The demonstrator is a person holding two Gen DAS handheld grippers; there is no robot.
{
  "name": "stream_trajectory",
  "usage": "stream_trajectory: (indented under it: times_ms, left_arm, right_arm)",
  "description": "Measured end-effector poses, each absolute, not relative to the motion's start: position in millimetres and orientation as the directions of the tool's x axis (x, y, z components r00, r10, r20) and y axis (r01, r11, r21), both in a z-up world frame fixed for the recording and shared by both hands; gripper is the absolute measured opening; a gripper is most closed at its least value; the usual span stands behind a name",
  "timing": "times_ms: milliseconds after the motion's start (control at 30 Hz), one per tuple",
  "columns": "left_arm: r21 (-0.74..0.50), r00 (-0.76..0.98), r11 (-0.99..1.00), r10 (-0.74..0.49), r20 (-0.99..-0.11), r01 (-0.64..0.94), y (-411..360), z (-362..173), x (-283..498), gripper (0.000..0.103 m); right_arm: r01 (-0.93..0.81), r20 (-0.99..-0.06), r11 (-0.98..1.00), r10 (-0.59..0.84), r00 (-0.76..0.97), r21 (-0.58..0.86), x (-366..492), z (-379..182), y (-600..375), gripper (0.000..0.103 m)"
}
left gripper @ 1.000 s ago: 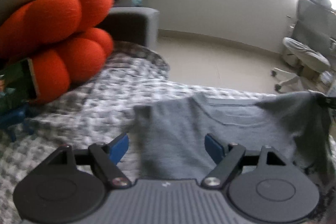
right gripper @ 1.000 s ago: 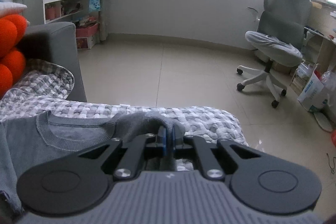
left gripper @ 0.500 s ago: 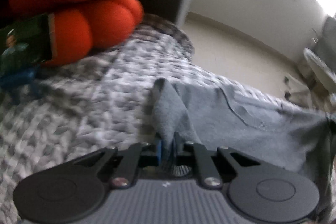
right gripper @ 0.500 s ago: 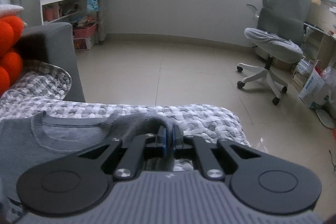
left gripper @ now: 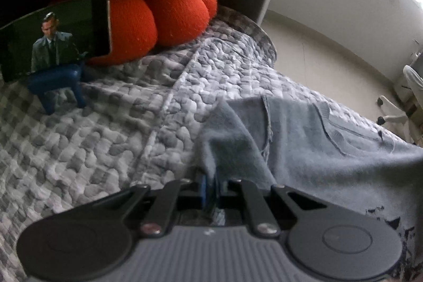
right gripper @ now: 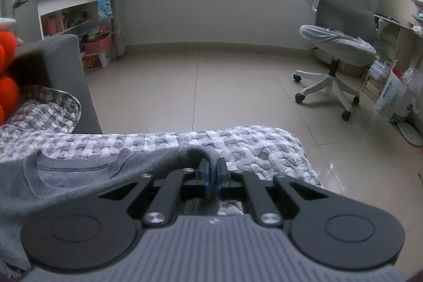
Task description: Fold clothes
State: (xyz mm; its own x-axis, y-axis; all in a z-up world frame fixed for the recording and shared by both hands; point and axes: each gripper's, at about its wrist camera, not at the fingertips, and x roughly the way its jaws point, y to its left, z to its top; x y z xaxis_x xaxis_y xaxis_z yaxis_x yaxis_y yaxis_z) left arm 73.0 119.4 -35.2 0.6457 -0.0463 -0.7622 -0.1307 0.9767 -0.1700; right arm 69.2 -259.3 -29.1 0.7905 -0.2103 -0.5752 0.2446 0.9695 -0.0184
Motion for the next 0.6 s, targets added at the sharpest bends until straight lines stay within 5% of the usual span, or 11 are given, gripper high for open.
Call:
stream_trajectory:
  times_ms: [200, 367, 600]
  left_arm:
    - [-0.107, 0.670, 0.978, 0.043, -0.741, -0.181, 128, -26, 68, 0.005]
    - [0.096, 0.660, 0.968, 0.228, -0.716, -0.230, 119, -25, 68, 0.005]
    - [0.032, 0.600, 0.960, 0.199, -0.775, -0.278, 139, -32, 75, 0.006]
  right_arm:
    - [0.254, -0.592, 0.967, -0.215, 0.777, -0.017, 71, -32, -263, 0.006]
    - [0.279, -0.606, 0.960, -0.215, 0.766, 0.012, 71, -33, -269, 0.006]
    - [0.295, -0.631, 0.955, -0.221, 0.744, 0.013, 72, -38, -272, 0.007]
